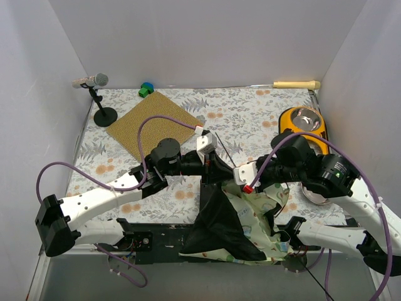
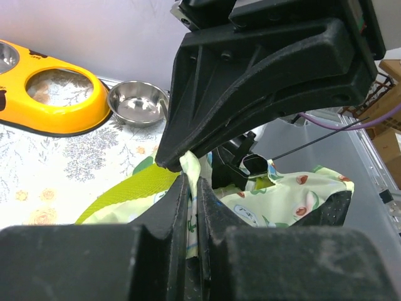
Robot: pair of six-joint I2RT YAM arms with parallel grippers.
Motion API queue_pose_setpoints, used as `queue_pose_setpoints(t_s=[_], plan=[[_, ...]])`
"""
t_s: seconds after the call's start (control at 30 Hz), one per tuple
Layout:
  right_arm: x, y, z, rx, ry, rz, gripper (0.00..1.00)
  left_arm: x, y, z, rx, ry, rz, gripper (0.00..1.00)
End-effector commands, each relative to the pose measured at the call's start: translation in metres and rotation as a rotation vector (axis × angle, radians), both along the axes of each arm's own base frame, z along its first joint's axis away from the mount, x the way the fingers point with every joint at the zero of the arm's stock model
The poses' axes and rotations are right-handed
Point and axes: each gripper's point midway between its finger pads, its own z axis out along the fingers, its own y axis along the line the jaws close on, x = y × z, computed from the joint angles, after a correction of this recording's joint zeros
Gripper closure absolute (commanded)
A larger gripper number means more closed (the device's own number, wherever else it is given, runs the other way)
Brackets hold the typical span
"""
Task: Set up the pet tent
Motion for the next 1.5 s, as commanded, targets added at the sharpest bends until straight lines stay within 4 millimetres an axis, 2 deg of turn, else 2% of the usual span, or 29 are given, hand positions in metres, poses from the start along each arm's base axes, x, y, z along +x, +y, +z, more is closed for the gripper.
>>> queue_pose_setpoints(t_s=[0.0,0.1,0.17,0.2,0.33,0.43,0.5,0.6,0.73,0.8,1.03,1.33,1.43,1.47], plan=[[-0.031,-0.018,-0.039,-0.153,0.146,0.056,0.9,-0.003,0.011,0.014,-0.033,-0.048,0.029,1.0],[-0.03,-0.03,-0.043,-0.171,0.132,0.015,0.62,-0.011,0.022,0.007,-0.022,-0.07,0.022,1.0],[-0.03,-0.038,-0.045,-0.179,0.127,-0.012,0.55,-0.012,0.025,0.004,-0.009,-0.077,0.02,1.0],[-0.03,-0.042,-0.045,-0.18,0.123,-0.025,0.54,-0.013,0.026,0.004,-0.011,-0.087,0.017,1.0],[-0.028,-0.045,-0.047,-0.182,0.118,-0.057,0.67,-0.016,0.025,0.003,-0.015,-0.11,-0.006,1.0],[-0.023,-0.036,-0.036,-0.138,0.108,-0.063,0.81,-0.015,0.023,0.0,-0.004,-0.111,-0.016,1.0],[-0.016,-0.022,-0.024,-0.101,0.121,-0.088,0.86,-0.017,0.021,-0.001,0.008,-0.105,-0.029,1.0],[-0.014,-0.013,-0.02,-0.101,0.136,-0.076,0.99,-0.016,0.02,-0.002,0.016,-0.107,-0.032,1.0],[-0.021,-0.007,-0.027,-0.102,0.15,-0.013,0.99,-0.016,0.016,-0.001,0.035,-0.098,-0.054,1.0],[-0.022,-0.006,-0.034,-0.117,0.166,-0.005,0.99,-0.013,0.013,0.001,0.05,-0.081,-0.044,0.93],[-0.021,-0.001,-0.045,-0.129,0.156,0.013,0.99,-0.007,0.002,-0.004,0.089,-0.007,-0.037,0.89],[-0.019,0.01,-0.044,-0.122,0.14,0.019,0.99,0.004,-0.013,-0.011,0.14,0.055,-0.023,0.85],[-0.02,0.011,-0.045,-0.122,0.141,0.023,0.99,0.005,-0.016,-0.009,0.138,0.059,-0.024,0.76],[-0.021,0.012,-0.045,-0.121,0.141,0.023,0.99,0.005,-0.016,-0.008,0.135,0.062,-0.023,0.76]])
